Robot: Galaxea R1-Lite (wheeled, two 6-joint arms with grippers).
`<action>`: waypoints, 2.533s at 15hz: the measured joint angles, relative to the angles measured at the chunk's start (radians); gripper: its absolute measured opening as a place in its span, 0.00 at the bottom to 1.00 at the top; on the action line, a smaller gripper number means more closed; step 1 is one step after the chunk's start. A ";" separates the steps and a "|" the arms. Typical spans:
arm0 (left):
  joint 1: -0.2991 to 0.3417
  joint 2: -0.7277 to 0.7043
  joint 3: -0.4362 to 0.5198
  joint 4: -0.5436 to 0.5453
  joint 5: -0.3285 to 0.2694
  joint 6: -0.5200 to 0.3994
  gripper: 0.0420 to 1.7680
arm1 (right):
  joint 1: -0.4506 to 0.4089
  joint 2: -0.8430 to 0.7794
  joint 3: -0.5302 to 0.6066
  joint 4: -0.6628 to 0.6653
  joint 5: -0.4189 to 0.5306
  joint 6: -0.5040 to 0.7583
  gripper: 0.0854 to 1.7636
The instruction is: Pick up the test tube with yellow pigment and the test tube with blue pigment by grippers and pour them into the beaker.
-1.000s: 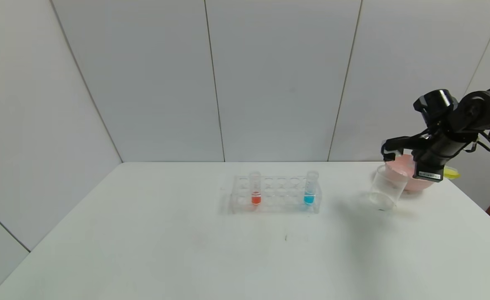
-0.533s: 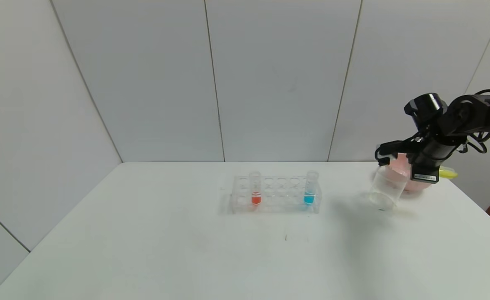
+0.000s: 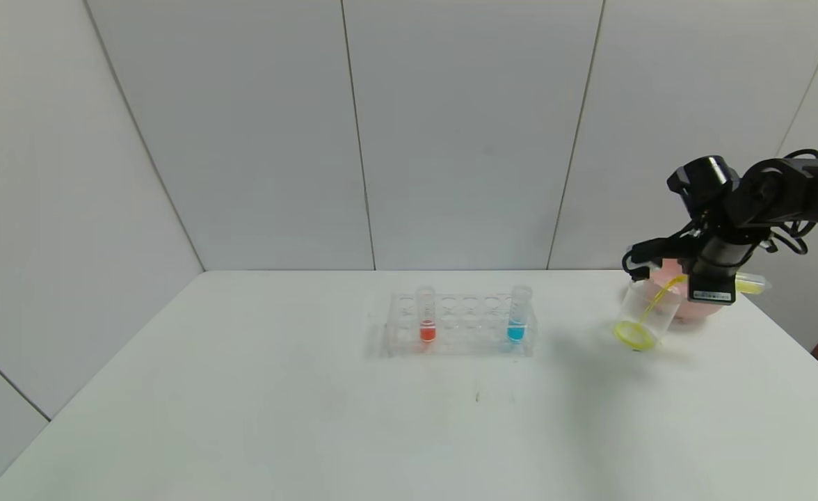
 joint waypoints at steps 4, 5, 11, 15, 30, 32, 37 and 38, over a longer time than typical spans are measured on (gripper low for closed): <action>0.000 0.000 0.000 0.000 0.000 0.000 1.00 | 0.003 -0.002 0.001 0.000 -0.044 -0.020 0.31; 0.000 0.000 0.000 0.000 0.000 0.000 1.00 | 0.005 -0.003 0.001 0.001 -0.057 -0.024 0.31; 0.000 0.000 0.000 0.000 0.000 0.000 1.00 | 0.033 -0.003 0.001 0.001 -0.186 -0.063 0.31; 0.000 0.000 0.000 0.000 0.000 0.000 1.00 | 0.064 0.005 0.001 0.000 -0.208 -0.065 0.31; 0.000 0.000 0.000 0.000 0.000 0.000 1.00 | 0.043 -0.022 0.000 -0.011 -0.221 -0.064 0.31; 0.000 0.000 0.000 0.000 0.000 0.000 1.00 | 0.027 -0.036 0.000 -0.011 -0.147 -0.057 0.31; 0.000 0.000 0.000 0.000 0.000 0.000 1.00 | -0.065 -0.075 0.000 -0.010 0.415 0.134 0.31; 0.000 0.000 0.000 0.000 0.000 0.000 1.00 | -0.087 -0.083 0.000 -0.016 0.540 0.206 0.31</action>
